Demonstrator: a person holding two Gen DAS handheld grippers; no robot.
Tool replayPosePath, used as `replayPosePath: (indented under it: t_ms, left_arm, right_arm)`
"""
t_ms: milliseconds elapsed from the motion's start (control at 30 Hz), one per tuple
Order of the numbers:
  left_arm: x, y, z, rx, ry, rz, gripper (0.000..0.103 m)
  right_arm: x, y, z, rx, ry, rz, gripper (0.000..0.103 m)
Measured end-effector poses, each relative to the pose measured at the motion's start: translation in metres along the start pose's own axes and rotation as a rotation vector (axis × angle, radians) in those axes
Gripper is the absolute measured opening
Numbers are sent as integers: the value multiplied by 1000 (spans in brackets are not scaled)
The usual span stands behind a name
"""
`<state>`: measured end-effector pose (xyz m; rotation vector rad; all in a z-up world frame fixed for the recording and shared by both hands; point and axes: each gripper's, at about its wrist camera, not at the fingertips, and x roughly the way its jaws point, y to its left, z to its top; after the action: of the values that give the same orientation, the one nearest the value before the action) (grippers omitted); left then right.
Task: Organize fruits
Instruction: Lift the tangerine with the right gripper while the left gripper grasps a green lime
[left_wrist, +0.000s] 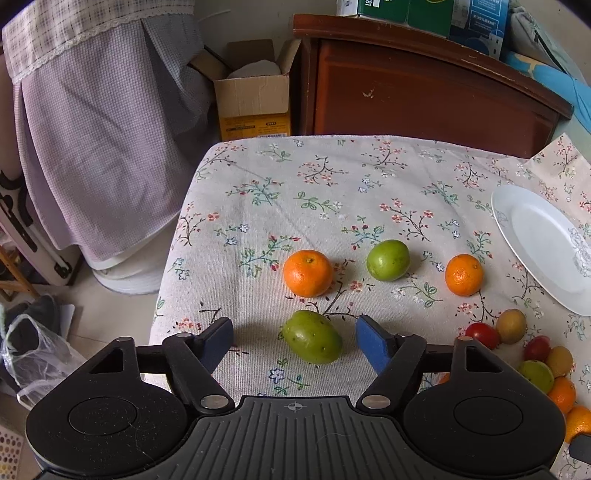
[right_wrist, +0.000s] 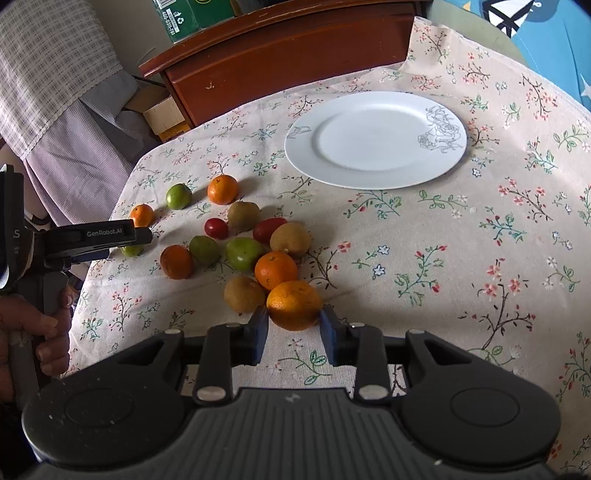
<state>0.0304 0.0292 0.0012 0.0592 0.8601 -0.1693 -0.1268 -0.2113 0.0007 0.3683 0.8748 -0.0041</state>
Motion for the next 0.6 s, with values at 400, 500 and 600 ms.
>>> replayPosePath:
  t_ms: [400, 500, 600]
  left_arm:
    - [3, -5, -3, 43, -28, 6, 57]
    - [1, -5, -2, 45, -38, -8, 38]
    - [-1, -5, -4, 35, -33, -38, 32]
  right_arm:
    - [2, 3, -3, -26, 15, -13, 32]
    - [2, 3, -3, -32, 14, -15, 32]
    - [2, 3, -4, -38, 9, -16, 31]
